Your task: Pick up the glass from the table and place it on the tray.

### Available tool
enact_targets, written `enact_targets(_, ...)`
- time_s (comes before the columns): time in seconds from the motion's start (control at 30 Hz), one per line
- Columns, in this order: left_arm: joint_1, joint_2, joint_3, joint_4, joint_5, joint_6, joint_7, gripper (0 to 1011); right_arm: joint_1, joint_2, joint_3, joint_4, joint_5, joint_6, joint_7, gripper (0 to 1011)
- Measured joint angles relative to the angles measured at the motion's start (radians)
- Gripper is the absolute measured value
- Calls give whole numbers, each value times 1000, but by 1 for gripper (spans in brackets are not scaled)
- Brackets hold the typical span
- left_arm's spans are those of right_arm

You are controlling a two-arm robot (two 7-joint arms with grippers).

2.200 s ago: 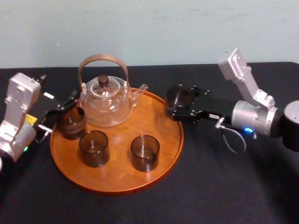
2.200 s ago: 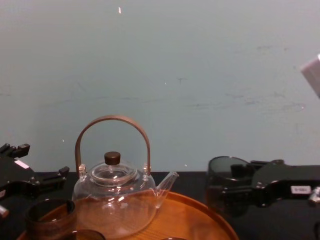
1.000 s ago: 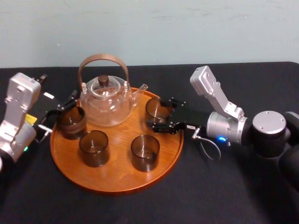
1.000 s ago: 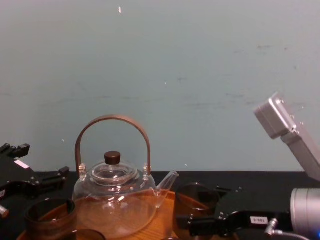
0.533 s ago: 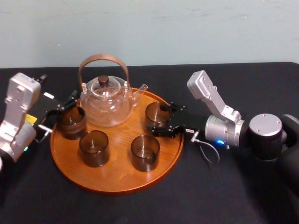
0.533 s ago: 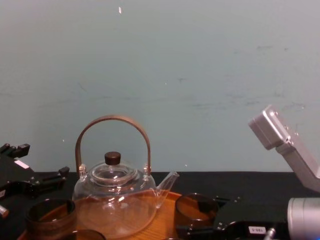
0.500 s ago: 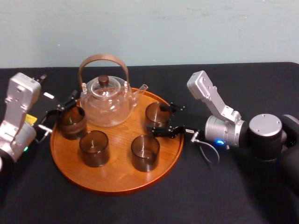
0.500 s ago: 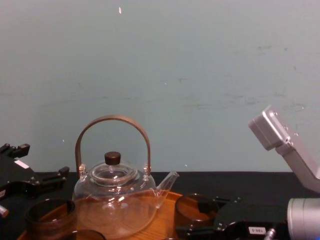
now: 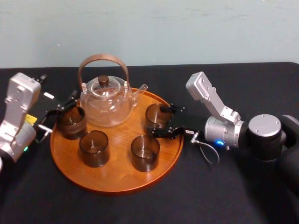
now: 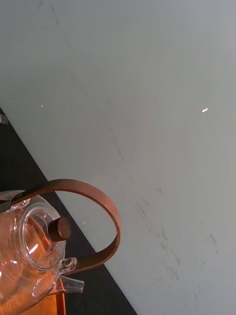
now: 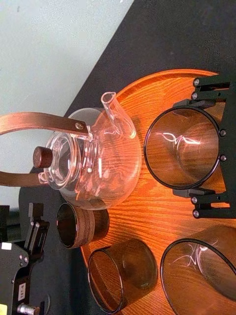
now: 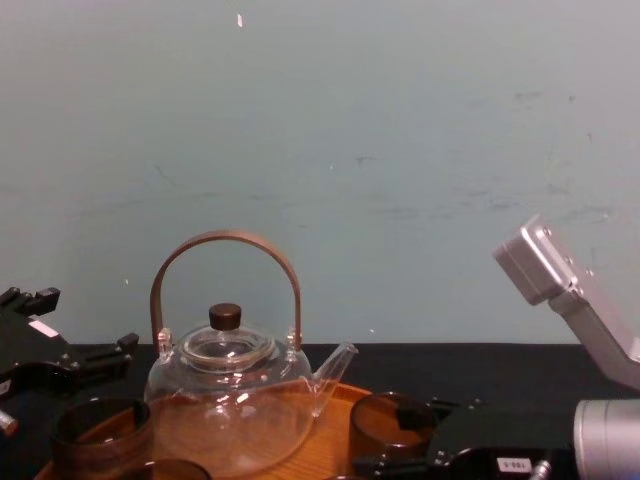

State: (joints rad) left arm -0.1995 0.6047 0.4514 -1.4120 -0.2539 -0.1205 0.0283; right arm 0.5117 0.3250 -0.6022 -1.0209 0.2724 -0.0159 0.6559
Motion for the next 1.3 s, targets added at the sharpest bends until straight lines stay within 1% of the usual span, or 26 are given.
enact_targets(0.1, 0, 0, 0, 0, 0, 0, 0, 1001, 0, 0, 0, 0, 0, 0, 0, 905)
enact_targets(0.13, 0, 0, 0, 0, 0, 0, 0, 1001, 0, 0, 0, 0, 1, 0, 0, 935)
enact_targets(0.2, 0, 0, 0, 0, 0, 0, 0, 1001, 0, 0, 0, 0, 1, 0, 0, 958)
enact_targets(0.23, 0, 0, 0, 0, 0, 0, 0, 1001, 0, 0, 1, 0, 1, 0, 0, 1002)
enact_targets(0.97, 0, 0, 0, 0, 0, 0, 0, 1001, -1, 1, 1, -2, 3, 0, 0, 1002)
enact_targets(1.1, 0, 0, 0, 0, 0, 0, 0, 1001, -16, 14, 13, -26, 16, -1, 8, 1002)
enact_targets(1.3, 0, 0, 0, 0, 0, 0, 0, 1001, -53, 47, 33, -85, 38, 4, 9, 1002)
